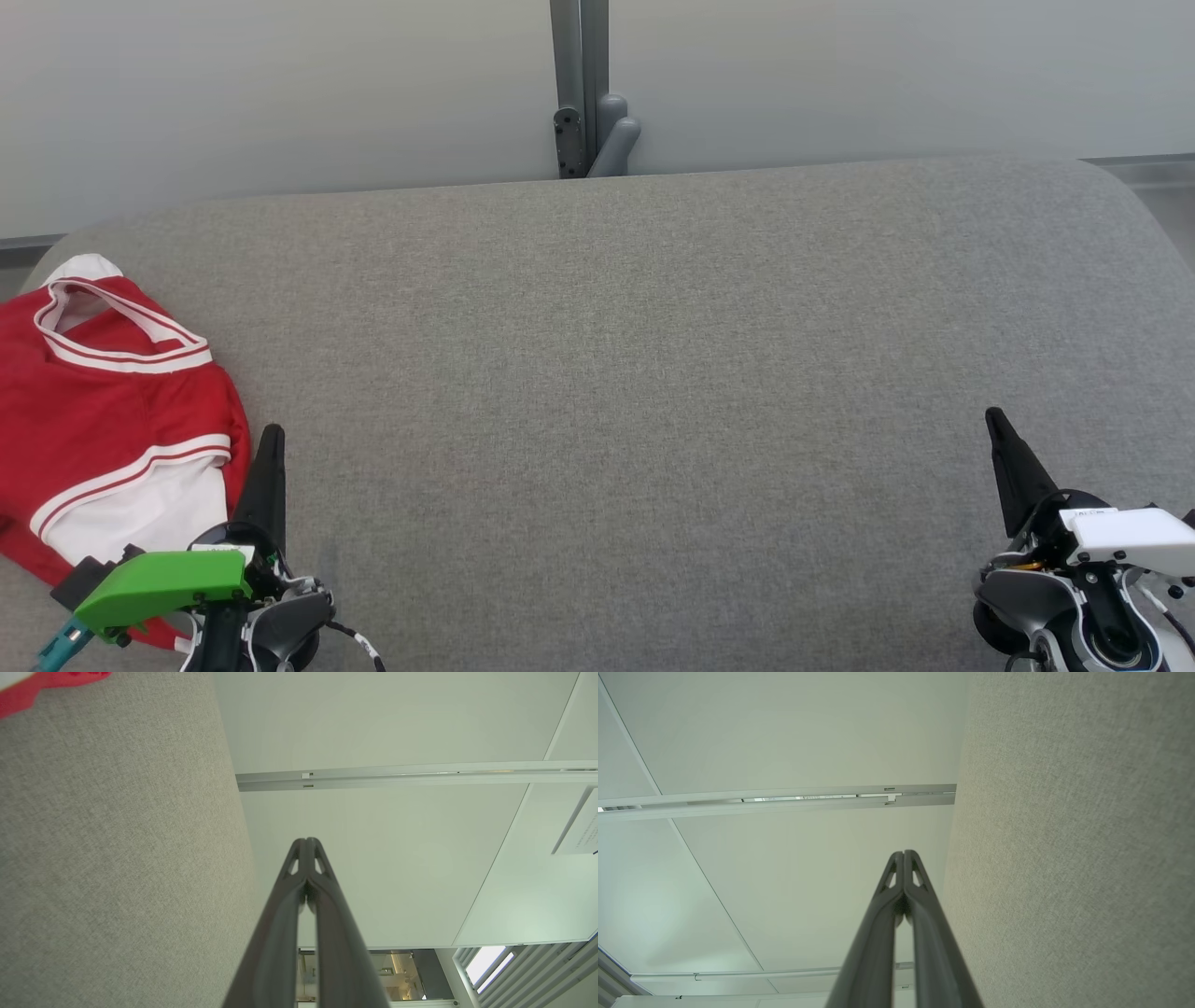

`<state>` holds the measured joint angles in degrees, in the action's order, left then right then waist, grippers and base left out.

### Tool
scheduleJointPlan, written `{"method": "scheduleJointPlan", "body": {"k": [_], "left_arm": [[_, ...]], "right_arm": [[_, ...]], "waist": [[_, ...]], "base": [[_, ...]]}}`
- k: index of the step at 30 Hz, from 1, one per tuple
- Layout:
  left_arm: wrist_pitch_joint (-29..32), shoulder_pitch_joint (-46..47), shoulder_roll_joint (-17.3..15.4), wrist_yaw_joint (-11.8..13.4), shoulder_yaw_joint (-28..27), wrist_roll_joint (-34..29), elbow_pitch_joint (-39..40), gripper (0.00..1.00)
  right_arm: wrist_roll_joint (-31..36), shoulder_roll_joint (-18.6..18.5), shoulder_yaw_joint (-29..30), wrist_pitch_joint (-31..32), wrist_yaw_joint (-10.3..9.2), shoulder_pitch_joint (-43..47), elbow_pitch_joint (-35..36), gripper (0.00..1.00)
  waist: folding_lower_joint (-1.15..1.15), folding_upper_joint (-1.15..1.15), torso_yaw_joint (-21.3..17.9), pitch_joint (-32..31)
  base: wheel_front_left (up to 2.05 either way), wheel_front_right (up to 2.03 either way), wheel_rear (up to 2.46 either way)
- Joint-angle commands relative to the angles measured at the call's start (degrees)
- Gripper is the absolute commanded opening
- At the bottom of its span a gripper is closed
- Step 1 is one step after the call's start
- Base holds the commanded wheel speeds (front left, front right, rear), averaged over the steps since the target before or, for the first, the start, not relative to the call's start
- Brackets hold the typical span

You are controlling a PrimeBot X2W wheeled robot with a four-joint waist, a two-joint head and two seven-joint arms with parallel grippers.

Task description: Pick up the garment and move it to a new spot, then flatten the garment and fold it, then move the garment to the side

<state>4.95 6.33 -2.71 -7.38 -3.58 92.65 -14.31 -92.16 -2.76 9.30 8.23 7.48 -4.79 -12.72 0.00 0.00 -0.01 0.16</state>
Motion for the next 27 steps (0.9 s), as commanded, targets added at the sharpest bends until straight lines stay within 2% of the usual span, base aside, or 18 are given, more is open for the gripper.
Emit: {"method": "scheduleJointPlan", "body": {"k": [1, 27], "left_arm": [[0.0, 0.7, -0.4, -0.3, -0.1, 0.1, 0.2, 0.0], [0.0, 0.7, -0.4, -0.3, -0.1, 0.1, 0.2, 0.0]], "right_arm": [[-0.3, -0.3, 0.0, 0.0, 0.03, -0.2, -0.1, 0.0], [-0.3, -0.3, 0.0, 0.0, 0.03, -0.2, -0.1, 0.0]], "waist": [[0.0, 0.0, 0.0, 0.0], [0.0, 0.0, 0.0, 0.0]], "base": [[0.0, 0.0, 0.0], [0.0, 0.0, 0.0]]}}
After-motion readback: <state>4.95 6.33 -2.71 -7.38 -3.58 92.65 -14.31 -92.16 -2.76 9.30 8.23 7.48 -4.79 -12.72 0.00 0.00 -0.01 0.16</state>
